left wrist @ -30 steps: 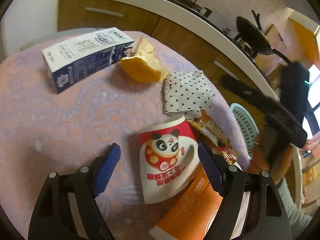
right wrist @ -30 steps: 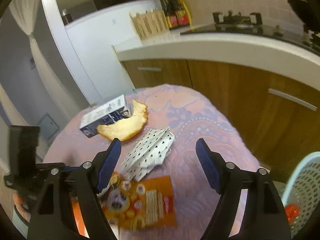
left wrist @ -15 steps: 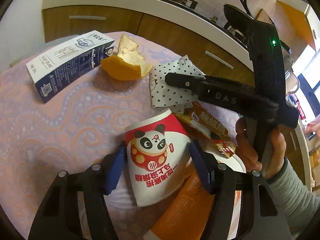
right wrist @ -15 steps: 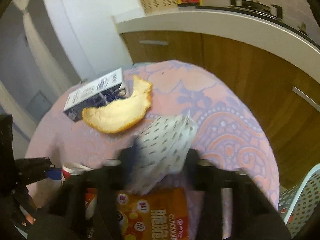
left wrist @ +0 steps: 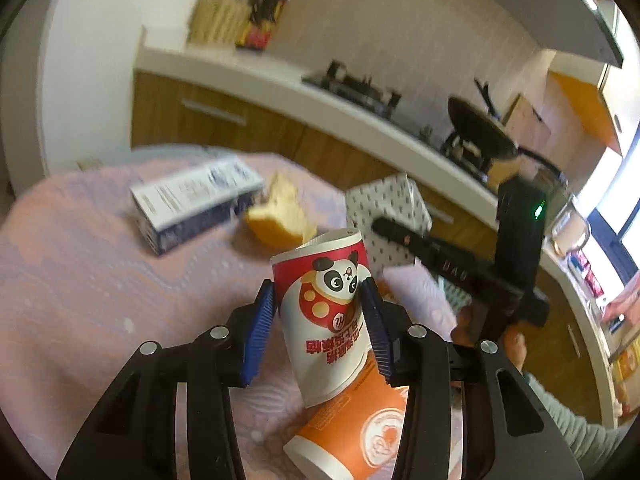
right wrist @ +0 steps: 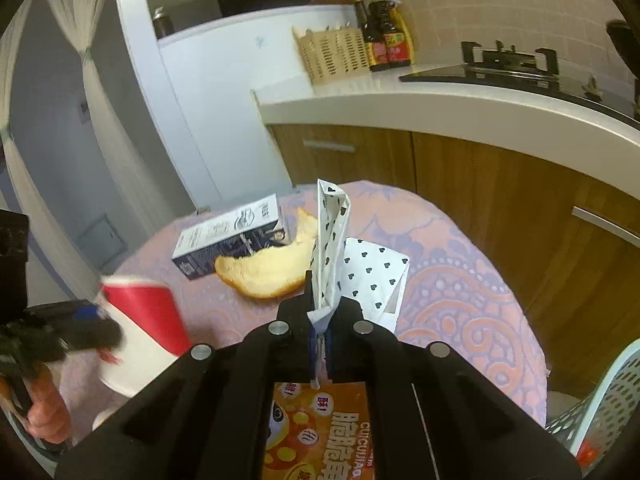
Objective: Collect trash
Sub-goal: 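Grasp the red-white paper cup with the left tool while the right tool grasps the dotted napkin, then carry the paper cup and napkin over the blue basket and open both tools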
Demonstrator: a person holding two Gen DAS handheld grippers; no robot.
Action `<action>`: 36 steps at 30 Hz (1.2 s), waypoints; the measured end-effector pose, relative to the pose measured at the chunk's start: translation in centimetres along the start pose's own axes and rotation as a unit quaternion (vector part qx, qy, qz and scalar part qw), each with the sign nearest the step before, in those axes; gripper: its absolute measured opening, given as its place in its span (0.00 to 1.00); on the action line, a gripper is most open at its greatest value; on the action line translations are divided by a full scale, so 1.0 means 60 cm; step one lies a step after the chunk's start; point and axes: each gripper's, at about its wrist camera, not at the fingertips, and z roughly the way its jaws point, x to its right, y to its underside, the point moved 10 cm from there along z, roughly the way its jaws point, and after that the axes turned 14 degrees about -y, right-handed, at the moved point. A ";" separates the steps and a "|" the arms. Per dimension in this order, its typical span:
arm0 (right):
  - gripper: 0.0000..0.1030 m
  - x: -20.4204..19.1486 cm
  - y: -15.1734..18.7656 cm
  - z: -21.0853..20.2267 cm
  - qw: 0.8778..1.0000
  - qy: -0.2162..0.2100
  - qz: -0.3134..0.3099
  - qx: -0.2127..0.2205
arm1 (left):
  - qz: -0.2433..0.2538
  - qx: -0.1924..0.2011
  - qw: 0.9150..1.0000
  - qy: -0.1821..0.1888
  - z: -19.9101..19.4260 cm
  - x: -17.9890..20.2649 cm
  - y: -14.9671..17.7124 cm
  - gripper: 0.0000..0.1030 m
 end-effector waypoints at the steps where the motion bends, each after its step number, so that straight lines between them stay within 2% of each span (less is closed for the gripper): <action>1: 0.02 -0.002 -0.003 -0.008 1.000 0.000 0.000 0.005 | -0.002 0.007 1.000 0.000 -0.012 -0.001 -0.006 0.40; 4: 0.02 -0.015 -0.018 -0.040 1.000 0.002 -0.009 0.026 | 0.000 0.029 1.000 0.010 -0.044 0.017 -0.025 0.40; 8: 0.02 -0.025 -0.031 -0.097 0.998 0.015 -0.022 0.049 | 0.010 0.037 0.999 0.012 -0.063 0.049 -0.035 0.41; 14: 0.02 -0.011 -0.035 -0.218 0.994 0.043 -0.029 0.092 | 0.049 0.040 0.997 0.037 -0.070 0.156 -0.034 0.41; 25: 0.02 0.093 -0.007 -0.432 0.982 0.117 -0.001 0.148 | 0.131 0.013 0.989 0.062 -0.023 0.364 -0.020 0.41; 31: 0.02 0.181 0.040 -0.500 0.976 0.156 0.045 0.145 | 0.164 -0.008 0.984 0.065 0.027 0.471 -0.008 0.41; 36: 0.02 0.248 0.091 -0.523 0.973 0.173 0.087 0.128 | 0.176 -0.034 0.982 0.067 0.085 0.540 0.008 0.41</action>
